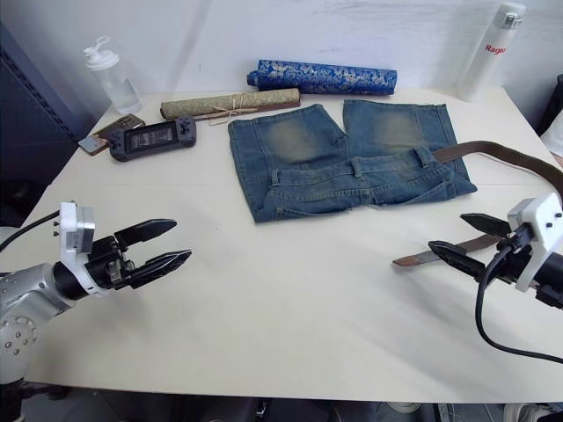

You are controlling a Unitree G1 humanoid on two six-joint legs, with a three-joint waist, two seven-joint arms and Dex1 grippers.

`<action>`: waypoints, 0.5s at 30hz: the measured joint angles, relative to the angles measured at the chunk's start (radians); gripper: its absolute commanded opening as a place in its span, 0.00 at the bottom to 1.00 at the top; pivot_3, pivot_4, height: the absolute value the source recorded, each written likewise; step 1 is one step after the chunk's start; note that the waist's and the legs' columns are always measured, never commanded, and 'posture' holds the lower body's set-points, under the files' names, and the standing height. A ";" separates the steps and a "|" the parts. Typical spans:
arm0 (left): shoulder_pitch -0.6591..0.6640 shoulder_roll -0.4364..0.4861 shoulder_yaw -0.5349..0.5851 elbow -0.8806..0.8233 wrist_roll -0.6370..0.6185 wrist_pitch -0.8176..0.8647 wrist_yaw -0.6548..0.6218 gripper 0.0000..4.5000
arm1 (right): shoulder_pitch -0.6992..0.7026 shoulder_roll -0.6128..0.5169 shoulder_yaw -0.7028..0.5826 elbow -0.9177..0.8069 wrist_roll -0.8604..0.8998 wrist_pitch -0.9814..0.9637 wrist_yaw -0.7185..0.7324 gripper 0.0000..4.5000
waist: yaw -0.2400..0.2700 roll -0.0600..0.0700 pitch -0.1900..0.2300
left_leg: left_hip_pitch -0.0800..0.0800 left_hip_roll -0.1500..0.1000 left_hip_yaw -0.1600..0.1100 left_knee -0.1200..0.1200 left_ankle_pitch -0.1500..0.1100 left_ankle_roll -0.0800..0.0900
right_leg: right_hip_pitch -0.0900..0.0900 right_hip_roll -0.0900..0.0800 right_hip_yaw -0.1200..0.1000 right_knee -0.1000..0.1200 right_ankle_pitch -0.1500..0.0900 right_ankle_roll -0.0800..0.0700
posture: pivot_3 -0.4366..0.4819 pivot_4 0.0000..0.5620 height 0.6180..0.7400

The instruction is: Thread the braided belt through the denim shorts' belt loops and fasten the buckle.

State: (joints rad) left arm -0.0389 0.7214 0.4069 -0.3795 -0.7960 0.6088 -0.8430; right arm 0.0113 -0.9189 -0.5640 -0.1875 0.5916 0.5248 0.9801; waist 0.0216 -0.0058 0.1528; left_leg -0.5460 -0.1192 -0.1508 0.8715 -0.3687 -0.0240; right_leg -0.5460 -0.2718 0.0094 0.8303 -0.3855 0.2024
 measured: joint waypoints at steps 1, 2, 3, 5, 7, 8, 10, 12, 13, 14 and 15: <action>0.000 0.000 0.000 0.000 0.000 0.000 0.000 0.99 | 0.000 0.000 0.000 0.000 0.000 0.000 0.000 1.00 | 0.000 0.000 0.000 | 0.000 0.000 0.000 0.000 0.000 0.000 | 0.000 0.000 0.000 0.000 0.000 0.000 | 0.48 0.27 0.16; 0.000 0.000 0.000 0.000 0.002 -0.002 0.000 0.99 | 0.000 0.000 0.000 0.000 0.000 0.000 0.000 1.00 | 0.000 0.000 0.000 | 0.000 0.000 0.000 0.000 0.000 0.000 | 0.000 0.000 0.000 0.000 0.000 0.000 | 0.48 0.27 0.16; -0.004 -0.001 -0.004 0.002 0.008 -0.010 0.002 0.99 | 0.000 0.000 0.000 0.001 0.000 0.000 0.000 1.00 | 0.000 0.000 0.000 | 0.000 0.000 0.000 0.000 0.000 0.000 | 0.000 0.000 0.000 0.000 0.000 0.000 | 0.48 0.27 0.16; -0.023 -0.004 -0.024 0.003 0.023 -0.020 0.009 0.99 | 0.000 0.000 0.000 0.002 -0.001 0.000 0.000 1.00 | 0.001 0.000 0.000 | 0.000 0.000 0.000 0.000 0.000 0.000 | 0.000 0.000 0.000 0.000 0.000 0.000 | 0.48 0.27 0.16; -0.028 -0.008 -0.037 0.003 0.028 -0.022 0.016 0.99 | 0.000 0.000 0.001 0.002 -0.001 0.000 0.000 1.00 | 0.002 0.000 0.000 | 0.000 0.000 0.000 0.000 0.000 0.000 | 0.000 0.000 0.000 0.000 0.000 0.000 | 0.48 0.27 0.16; -0.029 -0.010 -0.041 0.003 0.030 -0.022 0.021 0.99 | 0.001 0.000 0.001 0.002 -0.001 0.000 0.000 1.00 | 0.001 0.000 0.000 | 0.000 0.000 0.000 0.000 0.000 0.000 | 0.000 0.000 0.000 0.000 0.000 0.000 | 0.48 0.27 0.16; -0.032 -0.010 -0.053 0.003 0.032 -0.022 0.025 0.99 | 0.001 0.000 0.001 0.002 -0.003 0.000 0.000 1.00 | -0.001 0.000 0.000 | 0.000 0.000 0.000 0.000 0.000 0.000 | 0.000 0.000 0.000 0.000 0.000 0.000 | 0.48 0.27 0.16; -0.034 -0.010 -0.059 0.002 0.032 -0.022 0.029 0.99 | 0.002 0.000 0.002 0.002 -0.012 0.000 0.000 1.00 | -0.001 0.000 0.000 | 0.000 0.000 0.000 0.000 0.000 0.000 | 0.000 0.000 0.000 0.000 0.000 0.000 | 0.48 0.27 0.16; -0.035 -0.010 -0.062 0.002 0.032 -0.022 0.033 0.99 | 0.005 -0.005 0.006 0.003 -0.019 0.000 0.002 1.00 | 0.000 0.000 0.000 | 0.000 0.000 0.000 0.000 0.000 0.000 | 0.000 0.000 0.000 0.000 0.000 0.000 | 0.48 0.27 0.16; -0.037 -0.010 -0.065 0.002 0.032 -0.022 0.034 0.99 | 0.007 -0.014 0.011 0.003 -0.024 0.000 0.005 1.00 | 0.000 0.000 0.000 | 0.000 0.000 0.000 0.000 0.000 0.000 | 0.000 0.000 0.000 0.000 0.000 0.000 | 0.48 0.27 0.16; -0.040 -0.010 -0.069 0.002 0.032 -0.021 0.036 0.99 | 0.007 -0.021 0.011 0.003 -0.028 0.000 0.011 1.00 | 0.000 0.000 0.000 | 0.000 0.000 0.000 0.000 0.000 0.000 | 0.000 0.000 0.000 0.000 0.000 0.000 | 0.48 0.27 0.16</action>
State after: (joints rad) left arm -0.0787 0.7112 0.3380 -0.3773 -0.7641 0.5875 -0.8073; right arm 0.0180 -0.9395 -0.5526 -0.1847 0.5634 0.5249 0.9911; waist 0.0219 -0.0058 0.1528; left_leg -0.5460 -0.1193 -0.1507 0.8717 -0.3687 -0.0240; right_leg -0.5460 -0.2718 0.0094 0.8305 -0.3855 0.2025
